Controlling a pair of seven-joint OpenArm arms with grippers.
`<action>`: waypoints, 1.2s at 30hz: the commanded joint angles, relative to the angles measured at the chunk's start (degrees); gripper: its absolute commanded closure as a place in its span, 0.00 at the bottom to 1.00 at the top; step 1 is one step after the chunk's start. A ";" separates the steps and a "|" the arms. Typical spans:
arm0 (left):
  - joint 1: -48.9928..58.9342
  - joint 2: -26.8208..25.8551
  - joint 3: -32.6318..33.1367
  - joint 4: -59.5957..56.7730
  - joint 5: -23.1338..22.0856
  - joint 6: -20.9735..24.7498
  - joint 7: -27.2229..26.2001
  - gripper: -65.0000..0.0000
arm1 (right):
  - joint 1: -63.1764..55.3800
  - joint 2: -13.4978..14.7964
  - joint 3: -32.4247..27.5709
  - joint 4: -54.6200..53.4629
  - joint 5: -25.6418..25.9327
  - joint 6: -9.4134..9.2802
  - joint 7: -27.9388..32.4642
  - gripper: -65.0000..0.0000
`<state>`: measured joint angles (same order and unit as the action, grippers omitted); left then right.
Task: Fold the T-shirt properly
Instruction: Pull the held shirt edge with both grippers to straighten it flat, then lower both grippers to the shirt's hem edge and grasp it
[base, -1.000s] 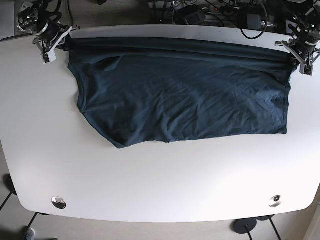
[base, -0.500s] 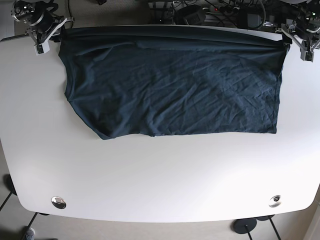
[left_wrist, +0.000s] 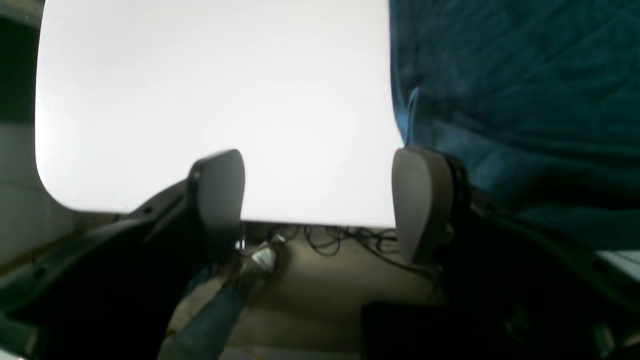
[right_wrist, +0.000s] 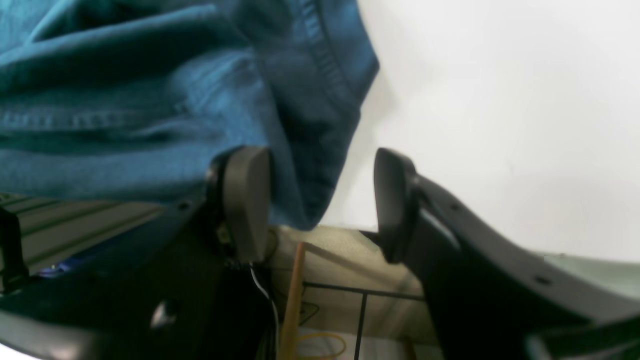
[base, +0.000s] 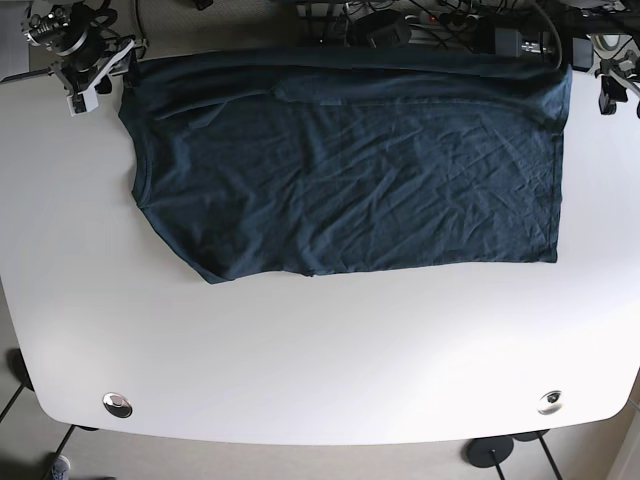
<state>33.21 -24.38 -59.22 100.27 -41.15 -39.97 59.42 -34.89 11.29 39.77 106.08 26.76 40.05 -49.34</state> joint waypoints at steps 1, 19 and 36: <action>-0.38 -0.89 -0.43 1.05 -1.27 -0.03 -0.82 0.34 | -0.75 0.80 1.07 2.80 2.47 -0.05 1.03 0.52; -34.75 11.59 20.76 0.61 37.15 -0.03 -10.06 0.34 | 36.17 0.89 -10.71 -9.60 -8.96 -0.98 -3.10 0.51; -34.84 14.49 24.89 -1.59 42.86 -0.03 -16.12 0.34 | 54.02 3.44 -30.05 -45.03 -16.79 -4.67 19.67 0.51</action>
<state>-0.82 -8.99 -34.28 97.80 2.15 -40.32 44.45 17.50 14.33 9.54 60.03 9.17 34.92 -30.92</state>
